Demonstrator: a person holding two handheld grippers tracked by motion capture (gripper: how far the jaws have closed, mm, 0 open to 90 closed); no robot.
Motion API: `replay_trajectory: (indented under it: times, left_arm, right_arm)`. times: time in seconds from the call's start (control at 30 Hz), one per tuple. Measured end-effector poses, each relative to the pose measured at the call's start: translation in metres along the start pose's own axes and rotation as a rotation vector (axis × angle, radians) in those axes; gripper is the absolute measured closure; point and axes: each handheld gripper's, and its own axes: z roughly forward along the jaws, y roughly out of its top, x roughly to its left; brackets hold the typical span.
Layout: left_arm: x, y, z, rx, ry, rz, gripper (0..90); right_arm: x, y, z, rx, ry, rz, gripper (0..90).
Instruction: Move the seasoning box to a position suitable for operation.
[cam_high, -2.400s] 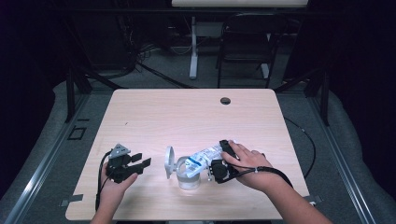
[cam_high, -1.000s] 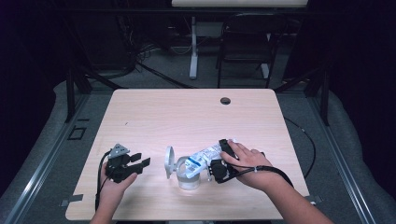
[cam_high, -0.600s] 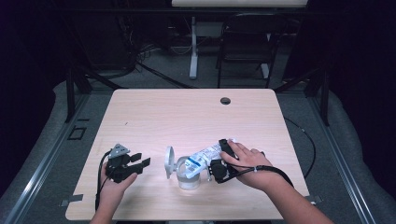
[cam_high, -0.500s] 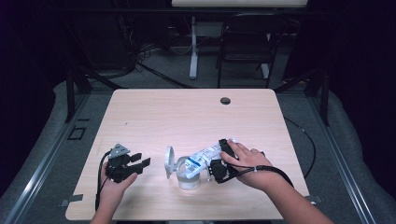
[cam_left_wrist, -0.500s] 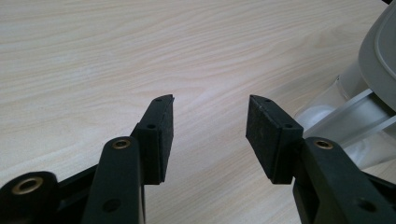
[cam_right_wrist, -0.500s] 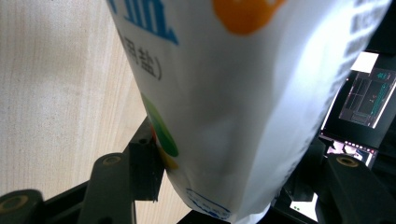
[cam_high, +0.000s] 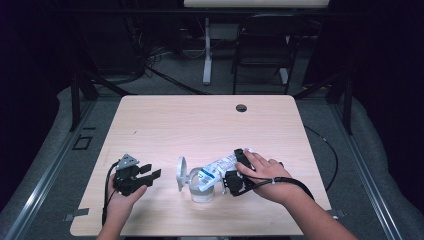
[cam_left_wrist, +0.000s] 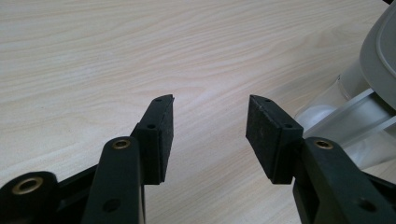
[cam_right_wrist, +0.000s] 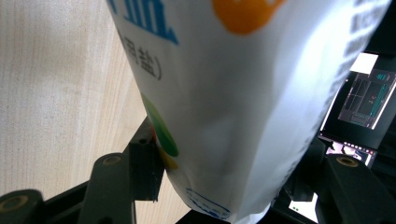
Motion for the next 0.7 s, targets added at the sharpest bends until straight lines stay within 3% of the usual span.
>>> replay_trajectory:
  times: [0.7]
  left_arm:
    - [0.0004,-0.0006,0.0002,-0.005,0.001,-0.007,52.0]
  right_arm:
    - [-0.0014,0.0009,-0.0013,0.013,-0.007,-0.023,42.3]
